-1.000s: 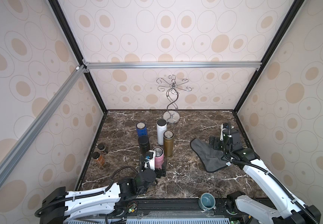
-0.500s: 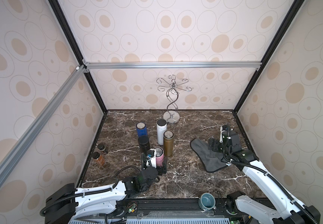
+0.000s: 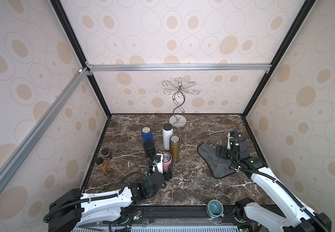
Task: Wipe the surface of the thermos
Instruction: Pick up the thermos from the center of the board.
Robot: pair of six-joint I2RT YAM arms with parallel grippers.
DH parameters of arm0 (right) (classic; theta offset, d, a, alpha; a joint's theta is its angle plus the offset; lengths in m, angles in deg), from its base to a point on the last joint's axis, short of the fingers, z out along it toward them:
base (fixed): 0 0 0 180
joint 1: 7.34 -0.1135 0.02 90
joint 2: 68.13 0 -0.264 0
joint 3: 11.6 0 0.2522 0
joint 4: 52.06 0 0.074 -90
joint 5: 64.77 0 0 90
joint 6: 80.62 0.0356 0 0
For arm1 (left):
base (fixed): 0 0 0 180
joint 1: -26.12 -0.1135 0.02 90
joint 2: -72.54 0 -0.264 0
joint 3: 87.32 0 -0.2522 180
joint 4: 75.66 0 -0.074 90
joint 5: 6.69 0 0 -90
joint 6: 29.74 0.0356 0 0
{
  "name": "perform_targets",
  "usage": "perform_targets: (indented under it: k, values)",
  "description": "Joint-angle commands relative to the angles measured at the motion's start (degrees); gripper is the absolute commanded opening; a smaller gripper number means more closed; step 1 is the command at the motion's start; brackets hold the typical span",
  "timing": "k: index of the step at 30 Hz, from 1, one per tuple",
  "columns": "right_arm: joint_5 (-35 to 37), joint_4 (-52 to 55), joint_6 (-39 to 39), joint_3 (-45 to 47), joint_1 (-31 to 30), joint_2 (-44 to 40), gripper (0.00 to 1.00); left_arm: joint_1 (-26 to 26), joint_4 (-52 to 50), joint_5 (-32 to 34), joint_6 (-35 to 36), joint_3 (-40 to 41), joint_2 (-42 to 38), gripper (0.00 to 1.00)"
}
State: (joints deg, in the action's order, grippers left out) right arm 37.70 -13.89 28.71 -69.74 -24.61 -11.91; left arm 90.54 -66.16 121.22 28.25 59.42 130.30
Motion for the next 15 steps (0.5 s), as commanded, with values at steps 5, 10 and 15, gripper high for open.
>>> perform_targets:
  k: [5,10,15]
  values:
    - [-2.08,0.88,2.0,1.66,0.14,0.0,0.91,-0.35,1.13,0.84,0.46,1.29,-1.54,0.72]
    - [-3.11,1.02,2.68,2.44,0.14,0.56,0.91,-0.36,1.22,1.13,0.11,2.53,-3.29,0.62]
    - [-4.66,2.27,4.39,3.02,0.13,3.03,0.91,-0.41,1.17,1.07,0.96,2.71,-4.57,0.58]
